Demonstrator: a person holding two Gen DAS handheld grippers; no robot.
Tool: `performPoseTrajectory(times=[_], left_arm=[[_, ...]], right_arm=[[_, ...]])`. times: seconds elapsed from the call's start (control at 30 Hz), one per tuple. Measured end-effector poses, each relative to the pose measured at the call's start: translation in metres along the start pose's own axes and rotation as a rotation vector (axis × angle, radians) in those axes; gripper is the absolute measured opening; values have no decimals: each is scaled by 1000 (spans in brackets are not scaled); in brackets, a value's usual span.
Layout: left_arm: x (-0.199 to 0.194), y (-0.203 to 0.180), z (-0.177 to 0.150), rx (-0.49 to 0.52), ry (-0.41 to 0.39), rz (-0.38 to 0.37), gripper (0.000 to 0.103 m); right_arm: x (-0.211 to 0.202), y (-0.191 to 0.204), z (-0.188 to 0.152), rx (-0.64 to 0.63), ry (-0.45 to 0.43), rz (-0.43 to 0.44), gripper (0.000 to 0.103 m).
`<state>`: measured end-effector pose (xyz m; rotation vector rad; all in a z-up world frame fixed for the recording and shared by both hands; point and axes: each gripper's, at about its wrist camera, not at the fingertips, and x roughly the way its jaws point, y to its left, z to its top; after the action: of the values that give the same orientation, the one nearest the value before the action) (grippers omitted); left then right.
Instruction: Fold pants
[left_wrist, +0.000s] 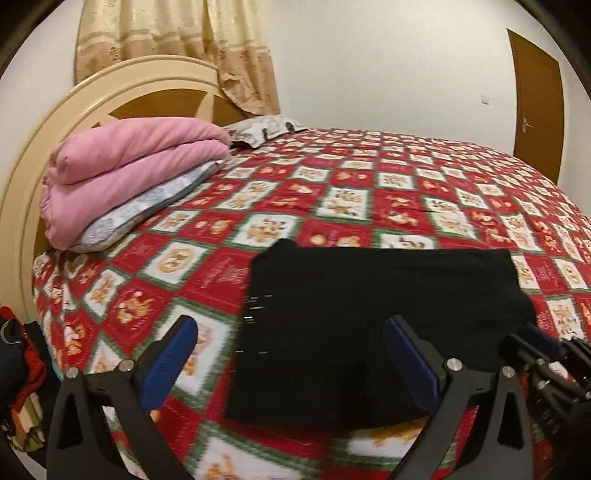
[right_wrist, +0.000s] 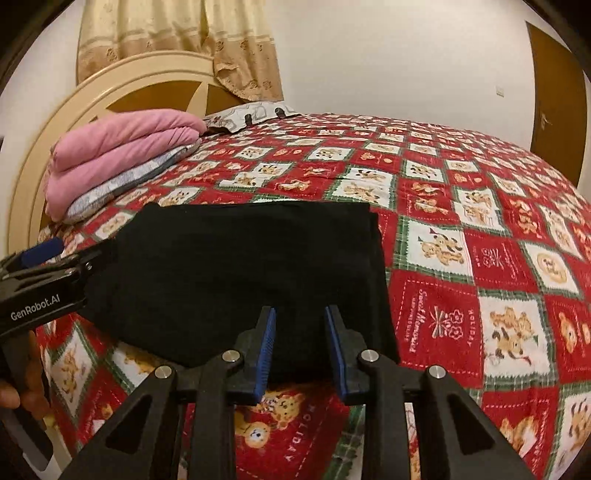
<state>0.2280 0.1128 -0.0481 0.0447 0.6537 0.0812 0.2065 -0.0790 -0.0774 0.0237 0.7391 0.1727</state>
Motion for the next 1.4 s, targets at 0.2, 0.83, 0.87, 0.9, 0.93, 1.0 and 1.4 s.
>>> performPoseTrajectory(times=[0.2, 0.83, 0.87, 0.9, 0.93, 1.0, 1.4], left_arm=[[24, -14, -9, -8, 78, -31, 103], [-9, -7, -32, -22, 94, -37, 103], [-14, -7, -35, -23, 89, -35, 103], [-19, -8, -37, -23, 80, -32, 103], [-25, -8, -40, -20, 67, -30, 103], [-33, -10, -43, -16, 53, -24, 103], [-74, -19, -67, 22, 56, -15, 103]], right_arm=[[0, -2, -3, 4, -27, 9, 30], [-68, -3, -38, 229, -104, 109, 69], [-70, -4, -41, 243, -98, 105, 69], [-74, -4, -45, 253, -94, 100, 69], [-76, -4, -47, 256, -92, 95, 69], [-82, -4, -52, 258, -87, 82, 69], [-117, 11, -74, 244, -30, 61, 70]])
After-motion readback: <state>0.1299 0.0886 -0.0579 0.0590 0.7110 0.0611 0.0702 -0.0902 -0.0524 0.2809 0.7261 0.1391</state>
